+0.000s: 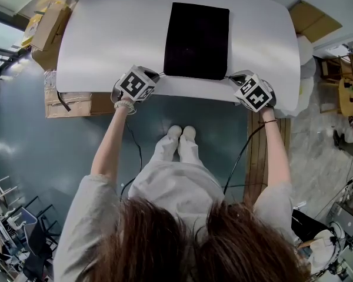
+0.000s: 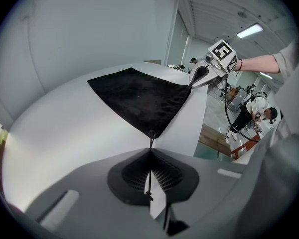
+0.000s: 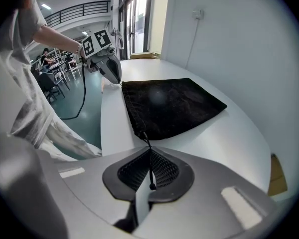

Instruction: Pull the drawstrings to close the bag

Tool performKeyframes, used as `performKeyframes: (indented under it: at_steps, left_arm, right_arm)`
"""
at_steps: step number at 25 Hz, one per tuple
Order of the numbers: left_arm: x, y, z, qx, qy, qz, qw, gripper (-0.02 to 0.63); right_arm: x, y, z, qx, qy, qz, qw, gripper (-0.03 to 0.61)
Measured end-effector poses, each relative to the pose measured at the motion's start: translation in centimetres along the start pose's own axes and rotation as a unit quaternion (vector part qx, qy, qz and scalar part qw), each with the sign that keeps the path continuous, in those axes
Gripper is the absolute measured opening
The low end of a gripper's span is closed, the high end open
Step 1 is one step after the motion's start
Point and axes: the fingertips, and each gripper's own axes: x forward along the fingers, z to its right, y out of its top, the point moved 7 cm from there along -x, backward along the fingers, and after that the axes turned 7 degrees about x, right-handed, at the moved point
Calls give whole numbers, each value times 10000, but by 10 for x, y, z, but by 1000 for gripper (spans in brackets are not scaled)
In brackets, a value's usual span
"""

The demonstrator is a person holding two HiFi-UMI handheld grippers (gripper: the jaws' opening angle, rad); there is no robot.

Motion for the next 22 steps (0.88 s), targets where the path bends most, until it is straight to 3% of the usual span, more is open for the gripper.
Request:
performKeyframes:
  at_steps: [4, 11, 22]
  left_arm:
    - [-3, -1, 2, 188, 94, -86, 9997, 0]
    - [-11, 5, 1, 92, 79, -83, 9999, 0]
    - [-31, 20, -5, 320, 483, 69, 9983, 0]
  right_arm:
    - [-9, 5, -1, -31, -83, 71, 9999, 15]
    - [-22, 13, 2, -74, -281, 136, 9995, 15]
    - [-46, 25, 5, -188, -602, 364, 9973, 15]
